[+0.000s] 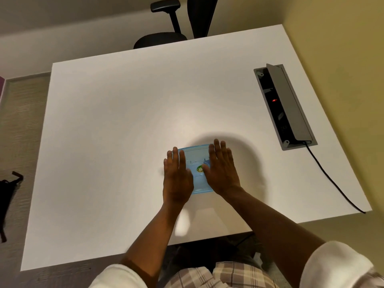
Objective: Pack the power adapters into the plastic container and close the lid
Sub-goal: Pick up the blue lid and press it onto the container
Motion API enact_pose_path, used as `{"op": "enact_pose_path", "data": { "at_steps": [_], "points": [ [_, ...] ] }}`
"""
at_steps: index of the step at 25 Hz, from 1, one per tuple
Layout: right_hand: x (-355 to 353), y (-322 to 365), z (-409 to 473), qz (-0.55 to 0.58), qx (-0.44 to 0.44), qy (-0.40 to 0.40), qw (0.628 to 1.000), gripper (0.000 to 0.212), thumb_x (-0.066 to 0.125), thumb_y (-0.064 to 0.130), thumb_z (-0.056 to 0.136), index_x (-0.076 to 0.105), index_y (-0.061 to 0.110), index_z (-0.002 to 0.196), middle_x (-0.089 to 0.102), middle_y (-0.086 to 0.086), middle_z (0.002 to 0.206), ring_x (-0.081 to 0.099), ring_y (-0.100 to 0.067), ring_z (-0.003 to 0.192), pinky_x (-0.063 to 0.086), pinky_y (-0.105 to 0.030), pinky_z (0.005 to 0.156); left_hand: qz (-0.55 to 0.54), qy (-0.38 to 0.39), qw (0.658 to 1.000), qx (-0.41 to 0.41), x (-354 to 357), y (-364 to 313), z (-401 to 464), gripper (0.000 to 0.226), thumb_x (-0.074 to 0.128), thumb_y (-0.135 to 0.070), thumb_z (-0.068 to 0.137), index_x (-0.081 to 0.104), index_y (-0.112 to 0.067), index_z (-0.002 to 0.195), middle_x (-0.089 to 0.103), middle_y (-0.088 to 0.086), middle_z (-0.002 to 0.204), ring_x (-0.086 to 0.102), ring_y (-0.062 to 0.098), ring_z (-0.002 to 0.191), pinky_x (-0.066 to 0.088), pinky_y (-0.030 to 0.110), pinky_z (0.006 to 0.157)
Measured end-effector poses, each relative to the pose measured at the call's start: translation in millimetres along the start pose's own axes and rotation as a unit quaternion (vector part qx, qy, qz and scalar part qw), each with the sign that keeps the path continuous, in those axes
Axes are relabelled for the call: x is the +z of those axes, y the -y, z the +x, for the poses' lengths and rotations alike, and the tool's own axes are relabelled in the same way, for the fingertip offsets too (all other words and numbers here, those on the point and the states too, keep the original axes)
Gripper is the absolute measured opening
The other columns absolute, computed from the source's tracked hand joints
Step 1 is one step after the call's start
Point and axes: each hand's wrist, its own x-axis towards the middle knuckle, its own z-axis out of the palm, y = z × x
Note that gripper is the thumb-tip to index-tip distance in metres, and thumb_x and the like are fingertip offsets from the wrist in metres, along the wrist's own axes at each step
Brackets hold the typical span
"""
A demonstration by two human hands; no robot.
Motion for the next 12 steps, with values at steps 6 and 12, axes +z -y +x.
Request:
{"op": "enact_pose_path", "data": {
  "at_steps": [6,12],
  "points": [
    [14,-10,-1,-0.017,-0.012,-0.031,0.999,0.080,0.041,0.045,0.095,0.006,0.005,0.154,0.000,-0.014,0.163,-0.007,-0.027,0.151,0.002,-0.042,0.123,0.075,0.002,0.997,0.034,4,4,3,0.085,0.029,-0.058,0.099,0.005,-0.004,0.160,0.000,0.014,0.170,-0.002,0.030,0.158,0.004,0.041,0.129],
    [19,-12,0,-0.032,-0.005,-0.032,0.999,0.079,0.037,0.049,0.095,0.009,0.004,0.153,0.004,-0.015,0.163,-0.001,-0.029,0.151,0.009,-0.045,0.123,0.090,0.015,0.996,0.024,7,4,5,0.087,0.023,-0.061,0.097,-0.005,-0.007,0.160,-0.010,0.011,0.170,-0.012,0.027,0.158,-0.005,0.038,0.129]
  ]
}}
